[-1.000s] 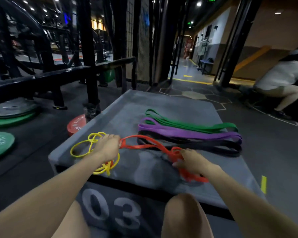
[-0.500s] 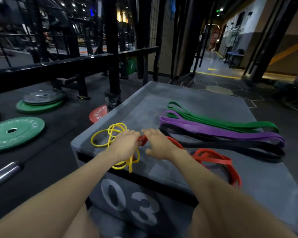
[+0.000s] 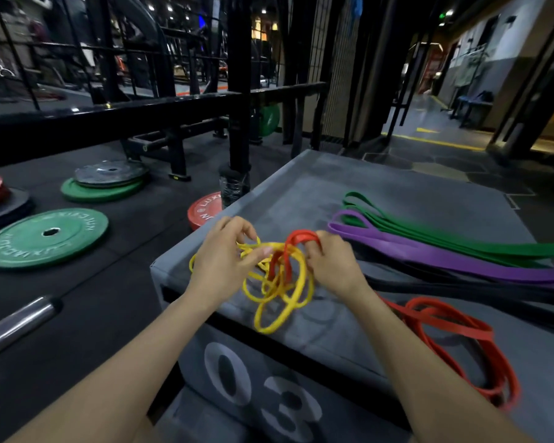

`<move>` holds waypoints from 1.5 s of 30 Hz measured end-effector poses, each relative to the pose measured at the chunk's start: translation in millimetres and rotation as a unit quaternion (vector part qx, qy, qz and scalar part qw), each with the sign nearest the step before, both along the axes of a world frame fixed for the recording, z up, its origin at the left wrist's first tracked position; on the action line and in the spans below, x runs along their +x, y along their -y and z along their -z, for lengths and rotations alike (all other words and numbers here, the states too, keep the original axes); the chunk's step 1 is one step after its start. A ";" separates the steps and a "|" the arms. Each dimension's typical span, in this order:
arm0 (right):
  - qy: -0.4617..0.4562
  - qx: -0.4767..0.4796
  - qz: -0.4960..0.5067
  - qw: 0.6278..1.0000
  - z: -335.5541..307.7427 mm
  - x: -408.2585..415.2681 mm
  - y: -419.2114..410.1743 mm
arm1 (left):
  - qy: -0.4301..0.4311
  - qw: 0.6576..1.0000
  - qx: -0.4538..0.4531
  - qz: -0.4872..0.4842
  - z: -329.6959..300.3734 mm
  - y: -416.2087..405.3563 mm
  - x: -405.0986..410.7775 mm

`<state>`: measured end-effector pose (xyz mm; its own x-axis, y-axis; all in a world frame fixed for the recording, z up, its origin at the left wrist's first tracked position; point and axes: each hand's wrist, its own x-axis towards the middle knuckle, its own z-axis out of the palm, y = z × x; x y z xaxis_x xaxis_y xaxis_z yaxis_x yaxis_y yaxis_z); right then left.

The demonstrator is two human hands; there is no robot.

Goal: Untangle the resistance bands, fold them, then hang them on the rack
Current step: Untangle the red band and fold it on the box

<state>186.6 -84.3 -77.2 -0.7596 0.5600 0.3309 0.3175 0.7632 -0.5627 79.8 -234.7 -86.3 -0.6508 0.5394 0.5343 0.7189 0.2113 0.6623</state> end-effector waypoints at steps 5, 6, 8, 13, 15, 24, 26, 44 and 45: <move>-0.053 -0.082 -0.002 0.995 0.1 1.2 -4.1 | 0.025 0.994 -0.098 0.047 5.8 -2.7 21.6; -0.058 -0.109 -0.017 0.992 1.6 1.7 -3.0 | 0.011 0.995 -0.096 0.041 6.2 -6.1 23.6; -0.070 -0.153 -0.047 0.985 1.3 3.4 0.0 | -0.004 0.999 -0.044 -0.004 3.9 -12.0 21.8; -0.124 -0.240 -0.109 0.957 -5.7 6.5 8.5 | -0.037 0.997 -0.007 -0.074 -0.3 -15.5 8.0; -0.132 -0.258 -0.126 0.949 -7.2 7.8 10.2 | -0.062 0.998 -0.030 0.005 -0.4 -17.5 3.3; -0.174 -0.313 -0.111 0.927 -8.2 12.2 1.9 | 0.079 0.995 -0.010 0.054 0.3 -18.7 2.0; -0.171 -0.317 -0.096 0.928 -5.4 11.6 -0.6 | 0.082 0.995 0.046 -0.027 -5.3 -18.3 -0.7; -0.174 -0.334 0.006 0.926 5.9 1.6 -5.3 | 0.208 0.963 0.137 0.099 -28.4 5.4 -10.3; -0.180 -0.357 0.019 0.916 8.0 1.1 -9.5 | 0.260 0.941 0.205 0.073 -30.8 9.4 -17.0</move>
